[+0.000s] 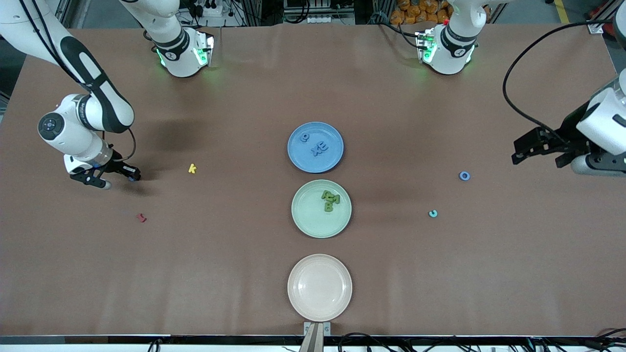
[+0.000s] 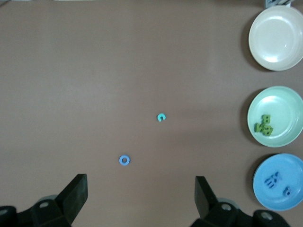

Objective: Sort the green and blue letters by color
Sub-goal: 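Grasp the blue c letter with the right gripper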

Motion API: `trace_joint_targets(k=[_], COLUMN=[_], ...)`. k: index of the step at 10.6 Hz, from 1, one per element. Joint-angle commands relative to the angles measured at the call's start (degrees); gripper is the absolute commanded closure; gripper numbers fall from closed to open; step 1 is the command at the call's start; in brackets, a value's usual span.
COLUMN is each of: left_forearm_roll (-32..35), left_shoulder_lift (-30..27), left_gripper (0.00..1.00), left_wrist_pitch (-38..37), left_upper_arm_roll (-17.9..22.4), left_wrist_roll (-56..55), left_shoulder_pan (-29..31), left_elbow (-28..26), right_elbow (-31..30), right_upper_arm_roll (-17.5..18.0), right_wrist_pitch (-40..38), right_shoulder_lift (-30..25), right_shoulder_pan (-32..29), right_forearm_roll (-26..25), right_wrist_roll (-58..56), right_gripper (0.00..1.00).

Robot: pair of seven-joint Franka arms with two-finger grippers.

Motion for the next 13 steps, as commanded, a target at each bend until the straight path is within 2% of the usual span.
trace_joint_targets(k=[1,3,4,5,7,9,11,13], left_forearm_roll=[-1.0,-0.8,-0.8,-0.8,-1.0,-1.4,-1.4,-1.5], left_shoulder_lift=[-8.4,-9.9,-9.9,-9.8,-9.1,-9.0,-7.3,-6.7], left_gripper=[0.00,0.00,0.00,0.00,0.00,0.00,0.00,0.00], left_wrist_pitch=[-2.1,-3.7,-5.1,-5.9,-6.0,-6.0,-6.0,-6.0], left_upper_arm_roll=[2.0,4.3,6.7,7.2,7.2,6.9,7.0,6.9], left_wrist_roll=[2.5,2.6,2.7,2.9,7.1,6.5,6.3,6.4], left_shoulder_pan=[-0.5,-1.8,-3.4,-3.4,-1.6,-0.5,-0.4,-0.7], left_elbow=[-8.9,-9.6,-9.2,-9.0,-8.9,-8.9,-7.0,-7.0], right_elbow=[-0.1,0.5,0.9,0.9,0.9,0.9,1.6,4.0], right_upper_arm_roll=[0.4,0.5,0.6,0.6,0.6,0.6,1.0,1.0], right_wrist_pitch=[0.2,-2.5,-5.0,-7.6,-9.8,-10.1,-9.6,-9.6], right_shoulder_lift=[0.4,-1.8,-3.7,-5.5,-7.6,-8.6,-8.5,-7.7], right_shoulder_pan=[-1.3,-0.5,1.4,4.0,10.9,19.1,28.0,38.5], right_forearm_roll=[-1.2,-1.0,-0.4,1.5,7.5,13.5,16.1,16.2], right_wrist_roll=[-0.2,0.2,0.8,2.1,4.6,9.1,16.7,27.6], right_gripper=[0.83,0.85,0.86,0.86,0.85,0.85,0.85,0.85])
